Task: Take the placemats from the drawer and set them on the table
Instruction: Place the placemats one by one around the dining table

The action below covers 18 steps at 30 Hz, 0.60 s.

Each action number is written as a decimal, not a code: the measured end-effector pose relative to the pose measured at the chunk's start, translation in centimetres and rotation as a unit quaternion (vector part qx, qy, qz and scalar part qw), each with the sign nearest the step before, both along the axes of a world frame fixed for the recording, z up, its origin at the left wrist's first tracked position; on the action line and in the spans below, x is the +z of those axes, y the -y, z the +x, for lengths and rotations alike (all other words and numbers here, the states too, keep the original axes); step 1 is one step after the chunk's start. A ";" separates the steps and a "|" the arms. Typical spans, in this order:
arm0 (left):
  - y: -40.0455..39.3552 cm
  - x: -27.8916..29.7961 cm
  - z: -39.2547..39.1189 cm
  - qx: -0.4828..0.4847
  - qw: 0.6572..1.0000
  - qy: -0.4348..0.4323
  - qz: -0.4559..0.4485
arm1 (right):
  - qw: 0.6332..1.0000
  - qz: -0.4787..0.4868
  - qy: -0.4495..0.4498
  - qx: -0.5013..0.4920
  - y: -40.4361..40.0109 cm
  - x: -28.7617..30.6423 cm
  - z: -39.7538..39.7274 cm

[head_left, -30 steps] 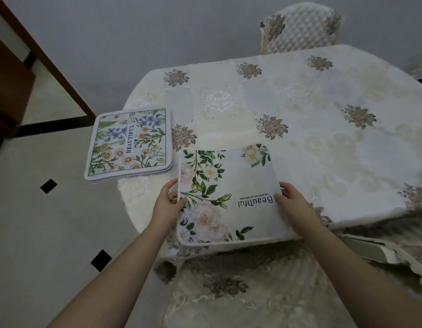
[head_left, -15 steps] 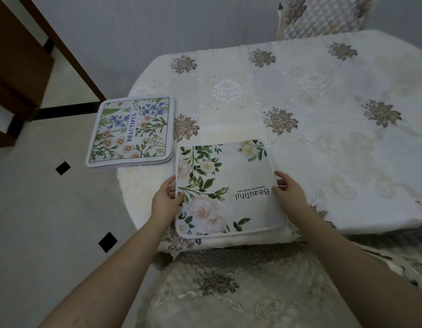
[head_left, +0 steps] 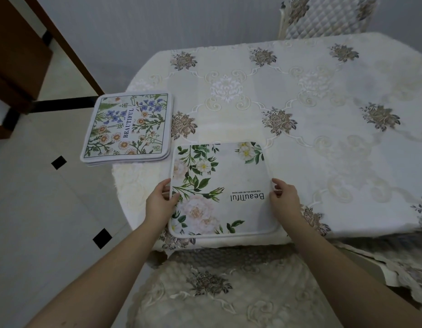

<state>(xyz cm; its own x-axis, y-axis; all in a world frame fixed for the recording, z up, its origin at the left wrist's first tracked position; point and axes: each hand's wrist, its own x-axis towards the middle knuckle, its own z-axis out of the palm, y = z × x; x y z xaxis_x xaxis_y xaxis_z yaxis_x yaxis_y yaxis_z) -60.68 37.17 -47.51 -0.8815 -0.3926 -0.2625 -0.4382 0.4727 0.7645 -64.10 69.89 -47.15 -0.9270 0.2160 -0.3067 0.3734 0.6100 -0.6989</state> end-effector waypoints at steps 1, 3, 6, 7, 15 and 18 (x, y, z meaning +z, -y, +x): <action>0.0 0.0 0.1 0.003 1.000 0.000 0.000 | 1.000 -0.003 -0.006 0.001 0.1 0.0 0.1; -0.2 0.0 0.3 0.010 1.000 -0.003 0.008 | 1.000 -0.009 -0.016 0.001 0.3 0.0 0.5; -0.7 -0.1 0.7 0.026 1.000 -0.007 0.011 | 0.999 -0.003 -0.033 0.001 1.4 0.3 1.8; -1.0 -0.2 0.9 0.035 0.999 -0.012 0.001 | 0.999 0.011 -0.048 0.015 2.0 0.3 2.5; -5.5 -2.2 3.1 -0.193 0.950 -0.077 -0.231 | 0.942 0.147 -0.098 0.286 10.1 -2.0 7.3; -5.8 -4.1 3.9 -0.296 0.903 -0.048 -0.307 | 0.910 0.225 -0.073 0.342 10.4 -3.1 7.9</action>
<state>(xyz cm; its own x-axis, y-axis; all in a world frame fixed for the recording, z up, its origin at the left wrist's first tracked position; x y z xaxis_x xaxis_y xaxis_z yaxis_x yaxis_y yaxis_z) -56.74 42.98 -51.60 -0.9916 0.1101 -0.0673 0.0851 0.9500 0.3004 -56.24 59.50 -50.22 -0.9152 -0.3534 -0.1936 -0.2774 0.9011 -0.3333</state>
